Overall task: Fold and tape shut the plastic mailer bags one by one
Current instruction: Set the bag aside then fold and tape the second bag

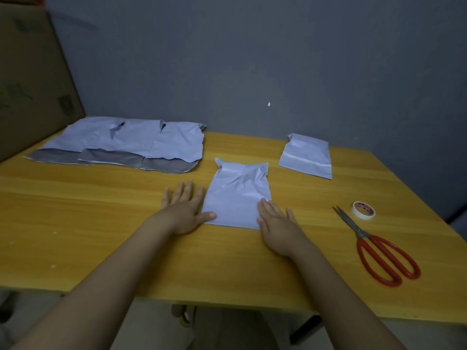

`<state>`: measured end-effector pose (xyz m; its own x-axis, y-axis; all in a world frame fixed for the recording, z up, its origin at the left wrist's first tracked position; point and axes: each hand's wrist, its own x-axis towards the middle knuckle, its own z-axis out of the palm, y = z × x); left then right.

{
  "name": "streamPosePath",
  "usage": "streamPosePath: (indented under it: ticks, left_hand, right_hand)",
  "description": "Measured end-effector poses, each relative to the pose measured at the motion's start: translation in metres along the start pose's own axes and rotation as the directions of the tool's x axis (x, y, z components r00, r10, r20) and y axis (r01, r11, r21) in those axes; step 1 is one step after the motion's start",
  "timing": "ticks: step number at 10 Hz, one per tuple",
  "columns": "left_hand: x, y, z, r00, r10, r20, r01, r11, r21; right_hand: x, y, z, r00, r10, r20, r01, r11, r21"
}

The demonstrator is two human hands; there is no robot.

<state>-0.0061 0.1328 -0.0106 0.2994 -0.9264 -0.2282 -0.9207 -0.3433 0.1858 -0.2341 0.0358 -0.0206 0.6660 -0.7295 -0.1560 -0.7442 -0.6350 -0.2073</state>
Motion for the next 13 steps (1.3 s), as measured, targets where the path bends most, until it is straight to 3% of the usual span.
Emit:
streamPosePath:
  ticks: [1,2,3,5,9,13]
  left_hand:
    - [0.001,0.005,-0.003,0.975,0.028,-0.221,-0.075,0.976,-0.205]
    - [0.010,0.017,0.002,0.914,0.080,-0.397,-0.176,0.961,-0.212]
    - [0.019,0.022,0.007,0.910,0.065,-0.410,-0.130,0.982,-0.134]
    - [0.029,0.012,-0.002,0.953,0.016,-0.302,-0.038,0.997,-0.066]
    - [0.041,0.009,-0.012,0.994,-0.028,-0.110,-0.003,0.962,-0.273]
    - [0.034,0.006,-0.006,0.965,0.078,-0.250,-0.148,0.950,-0.275]
  right_hand:
    - [0.000,-0.001,-0.001,1.000,0.002,0.003,-0.002,1.000,0.002]
    - [0.000,-0.002,0.000,1.000,0.005,-0.005,-0.005,1.000,0.009]
    - [0.000,-0.001,0.001,1.000,0.004,-0.017,-0.004,1.000,0.012]
    - [0.001,0.000,0.002,0.999,-0.005,-0.033,0.006,1.000,0.019]
    - [0.001,0.002,0.005,0.999,-0.006,-0.040,0.007,1.000,0.030]
    - [-0.001,0.002,0.006,0.999,-0.009,-0.050,0.011,0.999,0.041]
